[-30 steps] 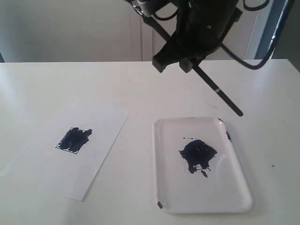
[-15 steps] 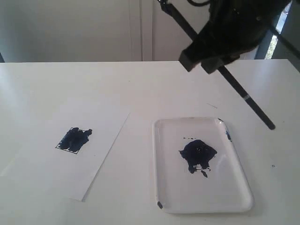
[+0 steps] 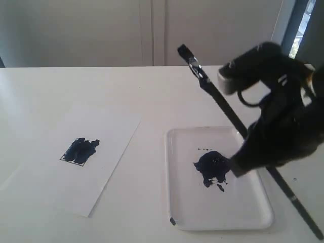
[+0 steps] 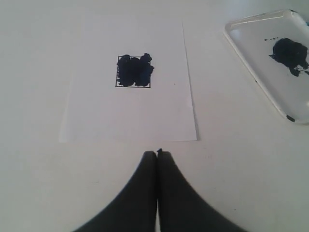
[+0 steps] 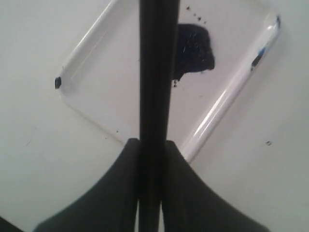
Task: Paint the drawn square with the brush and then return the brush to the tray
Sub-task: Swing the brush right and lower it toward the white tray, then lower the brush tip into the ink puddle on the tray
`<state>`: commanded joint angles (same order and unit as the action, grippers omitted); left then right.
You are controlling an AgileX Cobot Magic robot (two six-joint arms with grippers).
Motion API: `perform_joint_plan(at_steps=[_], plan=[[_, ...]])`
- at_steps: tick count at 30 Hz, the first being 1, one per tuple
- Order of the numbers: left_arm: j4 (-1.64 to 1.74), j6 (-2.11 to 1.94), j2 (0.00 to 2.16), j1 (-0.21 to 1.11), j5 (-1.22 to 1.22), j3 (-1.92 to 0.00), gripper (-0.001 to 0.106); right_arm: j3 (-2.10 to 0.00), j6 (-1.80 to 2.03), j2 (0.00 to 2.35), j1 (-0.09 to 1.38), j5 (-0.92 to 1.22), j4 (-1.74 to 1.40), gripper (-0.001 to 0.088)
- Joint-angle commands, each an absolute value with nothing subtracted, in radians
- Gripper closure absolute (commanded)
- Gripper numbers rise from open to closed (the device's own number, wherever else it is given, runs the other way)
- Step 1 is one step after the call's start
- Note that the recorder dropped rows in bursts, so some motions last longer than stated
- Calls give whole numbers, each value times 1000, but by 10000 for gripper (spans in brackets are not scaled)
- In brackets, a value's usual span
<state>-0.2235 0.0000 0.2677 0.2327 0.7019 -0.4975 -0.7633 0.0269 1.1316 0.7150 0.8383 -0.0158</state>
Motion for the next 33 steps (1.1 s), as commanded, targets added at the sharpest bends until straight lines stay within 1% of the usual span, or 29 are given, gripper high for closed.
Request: perform_joint_plan(at_steps=[6, 13, 18, 28, 33], plan=[[-262, 0, 268, 233, 532, -392, 1053, -523, 66, 1131, 715, 586, 56, 868], [-304, 0, 268, 233, 344, -276, 1053, -428, 111, 1131, 715, 396, 101, 868], [-313, 0, 270, 233, 254, -203, 1053, -395, 114, 1145, 715, 349, 101, 868], [-310, 29, 272, 233, 119, -122, 1053, -395, 189, 1283, 715, 310, 101, 868], [-305, 31, 311, 233, 54, -80, 1053, -395, 189, 1348, 715, 317, 101, 868]])
